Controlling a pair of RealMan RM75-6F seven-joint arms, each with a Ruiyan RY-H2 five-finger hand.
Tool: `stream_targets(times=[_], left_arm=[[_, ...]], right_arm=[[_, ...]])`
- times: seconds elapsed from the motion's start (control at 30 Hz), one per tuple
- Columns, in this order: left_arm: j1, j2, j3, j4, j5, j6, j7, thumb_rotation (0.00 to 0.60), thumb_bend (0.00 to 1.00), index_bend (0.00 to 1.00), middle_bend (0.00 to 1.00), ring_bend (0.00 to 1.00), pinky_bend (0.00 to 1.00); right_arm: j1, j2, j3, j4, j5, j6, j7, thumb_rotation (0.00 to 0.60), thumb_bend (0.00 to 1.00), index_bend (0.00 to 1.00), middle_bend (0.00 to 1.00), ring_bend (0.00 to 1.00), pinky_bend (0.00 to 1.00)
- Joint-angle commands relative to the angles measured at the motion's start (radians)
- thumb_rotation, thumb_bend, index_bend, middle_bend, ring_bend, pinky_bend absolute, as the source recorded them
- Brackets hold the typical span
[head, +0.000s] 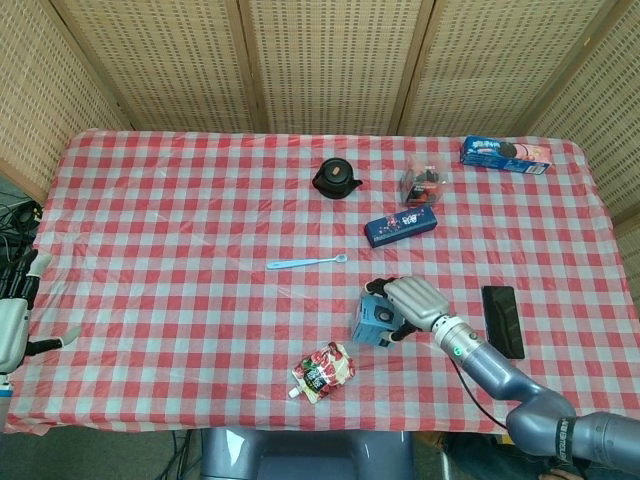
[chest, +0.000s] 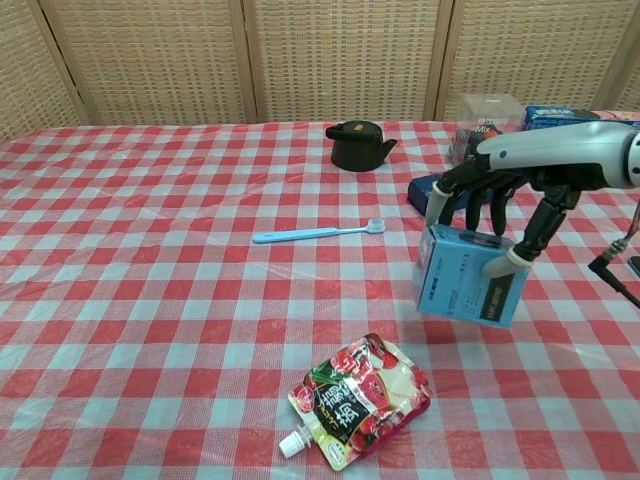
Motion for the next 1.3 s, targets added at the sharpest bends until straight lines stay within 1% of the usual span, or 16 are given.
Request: stream_targets(times=[0.03,0.13,0.27,0.37,0.43,0.5,0.57,0.6,0.63,0.73,0.8,0.87,0.97,1.1,1.23,1.3], left_arm=[[0.001,0.000,-0.002,0.000,-0.002,0.003,0.000,0.600,0.00,0.00,0.00,0.00,0.00],[0.000,-0.001,-0.001,0.001,-0.005,0.000,0.003,0.600,0.00,0.00,0.00,0.00,0.00],[-0.003,-0.004,-0.001,0.003,-0.007,-0.005,0.008,0.600,0.00,0.00,0.00,0.00,0.00],[-0.004,-0.006,0.000,0.003,-0.009,-0.005,0.013,0.600,0.00,0.00,0.00,0.00,0.00],[-0.004,-0.008,0.000,0.003,-0.010,-0.006,0.016,0.600,0.00,0.00,0.00,0.00,0.00],[-0.005,-0.009,0.000,0.003,-0.012,-0.007,0.019,0.600,0.00,0.00,0.00,0.00,0.00],[-0.006,-0.010,0.001,0.003,-0.014,-0.008,0.023,0.600,0.00,0.00,0.00,0.00,0.00],[-0.006,-0.011,0.001,0.003,-0.014,-0.008,0.024,0.600,0.00,0.00,0.00,0.00,0.00],[-0.006,-0.012,0.001,0.003,-0.015,-0.009,0.026,0.600,0.00,0.00,0.00,0.00,0.00],[-0.007,-0.014,0.002,0.003,-0.016,-0.010,0.030,0.600,0.00,0.00,0.00,0.00,0.00],[-0.007,-0.015,0.002,0.002,-0.017,-0.010,0.032,0.600,0.00,0.00,0.00,0.00,0.00],[-0.008,-0.016,0.002,0.001,-0.015,-0.009,0.035,0.600,0.00,0.00,0.00,0.00,0.00],[-0.007,-0.016,0.003,-0.004,-0.012,-0.007,0.033,0.600,0.00,0.00,0.00,0.00,0.00],[-0.005,-0.015,0.006,-0.008,-0.003,-0.002,0.032,0.600,0.00,0.00,0.00,0.00,0.00],[-0.002,-0.013,0.009,-0.012,0.008,0.005,0.029,0.600,0.00,0.00,0.00,0.00,0.00],[-0.001,-0.011,0.010,-0.014,0.013,0.008,0.025,0.600,0.00,0.00,0.00,0.00,0.00]], right_arm=[[0.087,0.073,0.004,0.020,0.083,-0.172,0.083,0.600,0.67,0.40,0.44,0.38,0.49],[0.123,0.082,-0.012,0.046,0.088,-0.258,0.105,0.600,0.71,0.40,0.44,0.38,0.49],[0.142,0.073,-0.027,0.076,0.082,-0.298,0.122,0.600,0.77,0.40,0.44,0.40,0.49],[0.162,0.068,-0.042,0.104,0.083,-0.347,0.140,0.600,0.78,0.41,0.44,0.41,0.49],[0.174,0.066,-0.051,0.122,0.086,-0.375,0.149,0.600,0.76,0.40,0.41,0.40,0.47],[0.183,0.059,-0.059,0.143,0.086,-0.392,0.159,0.600,0.67,0.35,0.33,0.29,0.36],[0.183,0.052,-0.062,0.158,0.083,-0.386,0.166,0.600,0.56,0.24,0.20,0.10,0.13],[0.181,0.050,-0.063,0.164,0.079,-0.376,0.165,0.600,0.51,0.21,0.15,0.05,0.08],[0.177,0.047,-0.064,0.169,0.075,-0.362,0.165,0.600,0.43,0.15,0.07,0.01,0.02],[0.154,0.034,-0.068,0.188,0.063,-0.263,0.147,0.600,0.27,0.05,0.00,0.00,0.00],[0.135,0.028,-0.072,0.193,0.051,-0.179,0.121,0.600,0.25,0.02,0.00,0.00,0.00],[0.113,0.025,-0.073,0.188,0.041,-0.091,0.094,0.600,0.24,0.01,0.00,0.00,0.00],[0.091,0.040,-0.067,0.164,0.036,-0.014,0.076,0.600,0.23,0.01,0.00,0.00,0.00],[0.069,0.069,-0.067,0.119,0.009,0.046,0.061,0.600,0.20,0.05,0.00,0.00,0.00],[0.019,0.087,-0.092,0.055,-0.066,0.156,0.011,0.600,0.10,0.11,0.01,0.00,0.00],[-0.012,0.079,-0.118,0.029,-0.100,0.214,-0.029,0.600,0.08,0.12,0.03,0.00,0.00]])
